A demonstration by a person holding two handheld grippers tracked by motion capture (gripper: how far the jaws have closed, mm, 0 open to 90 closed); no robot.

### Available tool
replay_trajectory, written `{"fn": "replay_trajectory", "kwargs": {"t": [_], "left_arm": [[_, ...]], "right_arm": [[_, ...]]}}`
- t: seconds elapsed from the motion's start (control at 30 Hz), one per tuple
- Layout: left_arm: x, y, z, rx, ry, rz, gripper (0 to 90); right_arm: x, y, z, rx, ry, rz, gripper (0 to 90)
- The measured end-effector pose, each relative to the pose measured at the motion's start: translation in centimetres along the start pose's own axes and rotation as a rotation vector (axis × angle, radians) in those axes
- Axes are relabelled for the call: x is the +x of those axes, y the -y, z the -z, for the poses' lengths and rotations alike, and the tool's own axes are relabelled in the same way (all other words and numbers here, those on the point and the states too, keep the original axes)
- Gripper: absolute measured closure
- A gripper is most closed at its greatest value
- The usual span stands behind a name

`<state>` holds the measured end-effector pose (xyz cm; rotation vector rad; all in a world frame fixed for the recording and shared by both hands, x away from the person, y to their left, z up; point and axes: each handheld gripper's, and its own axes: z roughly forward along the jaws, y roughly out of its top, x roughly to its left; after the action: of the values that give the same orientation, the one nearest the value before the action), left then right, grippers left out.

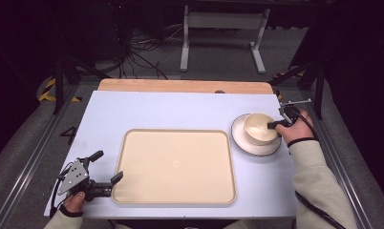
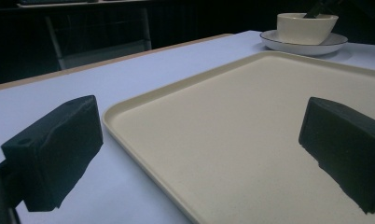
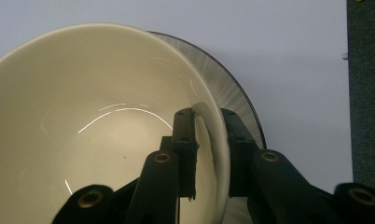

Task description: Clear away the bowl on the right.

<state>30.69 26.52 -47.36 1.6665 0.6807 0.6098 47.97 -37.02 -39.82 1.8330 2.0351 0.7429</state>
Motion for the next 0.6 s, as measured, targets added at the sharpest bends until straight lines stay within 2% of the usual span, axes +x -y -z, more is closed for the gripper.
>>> {"fn": "replay_trajectory", "kwargs": {"t": [0.07, 0.2, 0.37, 0.43, 0.6], "left_arm": [[0.0, 0.0, 0.0, 0.000, 0.000, 0.000, 0.2], [0.0, 0.0, 0.0, 0.000, -0.001, 0.000, 0.2], [0.0, 0.0, 0.0, 0.000, 0.000, 0.000, 0.2], [0.0, 0.0, 0.0, -0.001, 0.000, 0.002, 0.2], [0.0, 0.0, 0.0, 0.000, 0.000, 0.001, 0.2]], "right_arm": [[0.0, 0.1, 0.1, 0.003, -0.011, -0.019, 82.7], [0.1, 0.1, 0.2, -0.011, -0.018, -0.050, 83.4], [0.2, 0.1, 0.5, 0.001, -0.016, -0.078, 83.5], [0.3, 0.0, 0.7, -0.002, -0.031, -0.094, 83.0], [0.6, -0.3, 1.3, -0.019, -0.047, -0.100, 81.5]]}}
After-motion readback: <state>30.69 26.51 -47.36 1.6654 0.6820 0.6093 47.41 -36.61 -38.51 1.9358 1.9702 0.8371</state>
